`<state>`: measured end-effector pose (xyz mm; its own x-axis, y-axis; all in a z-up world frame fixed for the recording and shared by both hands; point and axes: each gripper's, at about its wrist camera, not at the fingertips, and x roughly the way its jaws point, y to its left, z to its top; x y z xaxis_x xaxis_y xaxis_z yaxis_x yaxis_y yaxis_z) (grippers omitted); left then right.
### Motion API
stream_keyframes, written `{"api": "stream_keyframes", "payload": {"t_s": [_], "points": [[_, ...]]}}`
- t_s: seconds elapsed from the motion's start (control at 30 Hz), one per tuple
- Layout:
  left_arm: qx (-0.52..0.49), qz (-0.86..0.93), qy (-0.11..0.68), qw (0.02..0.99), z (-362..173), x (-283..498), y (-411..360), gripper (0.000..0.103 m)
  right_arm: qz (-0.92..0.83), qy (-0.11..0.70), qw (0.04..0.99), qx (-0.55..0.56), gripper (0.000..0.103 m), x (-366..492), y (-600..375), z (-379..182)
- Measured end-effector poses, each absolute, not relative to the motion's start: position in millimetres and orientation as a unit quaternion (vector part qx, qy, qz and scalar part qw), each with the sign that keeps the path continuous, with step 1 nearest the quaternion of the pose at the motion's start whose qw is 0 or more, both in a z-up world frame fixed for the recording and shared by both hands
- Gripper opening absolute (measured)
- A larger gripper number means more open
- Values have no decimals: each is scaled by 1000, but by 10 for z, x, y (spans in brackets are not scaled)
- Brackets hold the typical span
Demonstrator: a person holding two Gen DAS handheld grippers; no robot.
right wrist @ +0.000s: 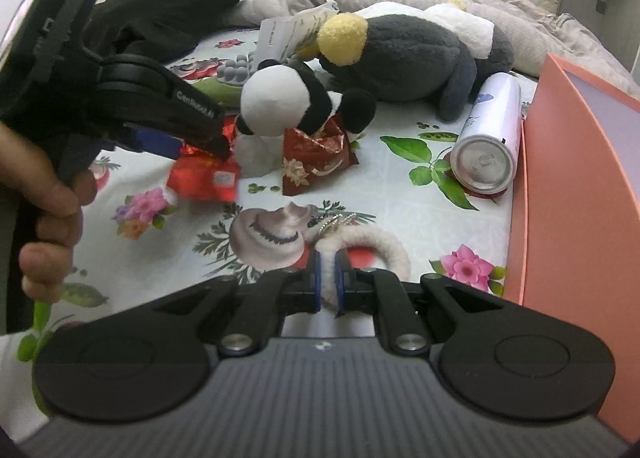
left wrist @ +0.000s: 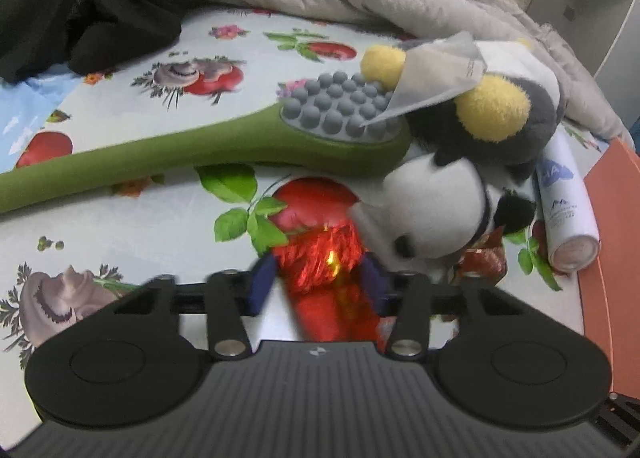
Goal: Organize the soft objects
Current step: 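Grasp the red candy packet with the left tool while the right tool grasps the white ring toy, then carry the red packet and white ring toy over the pink box with both tools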
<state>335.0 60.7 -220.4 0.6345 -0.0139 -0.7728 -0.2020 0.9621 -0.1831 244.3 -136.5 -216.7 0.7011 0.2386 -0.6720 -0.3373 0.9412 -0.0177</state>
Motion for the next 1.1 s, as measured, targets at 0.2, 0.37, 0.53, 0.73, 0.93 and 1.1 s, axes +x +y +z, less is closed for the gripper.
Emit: {"api": "stream_keyframes", "payload": {"t_s": [0.2,0.37,0.53,0.73,0.93,1.1], "points": [[-131,35,424,895,-2171,3194,653,27,155,358,918,-65,11,2332,-1384,-2128],[-153,16,430,890,-2153,3007,718,18,157,360,918,-59,11,2211,-1384,-2093],[-171,4,428,888,-2107,2796,729,0,158,361,918,-52,11,2082,-1414,-2063],[-184,-12,431,883,-2049,2556,685,0,158,365,916,-46,12,1954,-1463,-2039],[-184,-18,436,881,-1989,2447,661,1,164,371,914,-22,18,1859,-1573,-2026],[-165,-31,433,885,-1937,2503,612,48,162,359,919,-21,49,1818,-1620,-1994]]}}
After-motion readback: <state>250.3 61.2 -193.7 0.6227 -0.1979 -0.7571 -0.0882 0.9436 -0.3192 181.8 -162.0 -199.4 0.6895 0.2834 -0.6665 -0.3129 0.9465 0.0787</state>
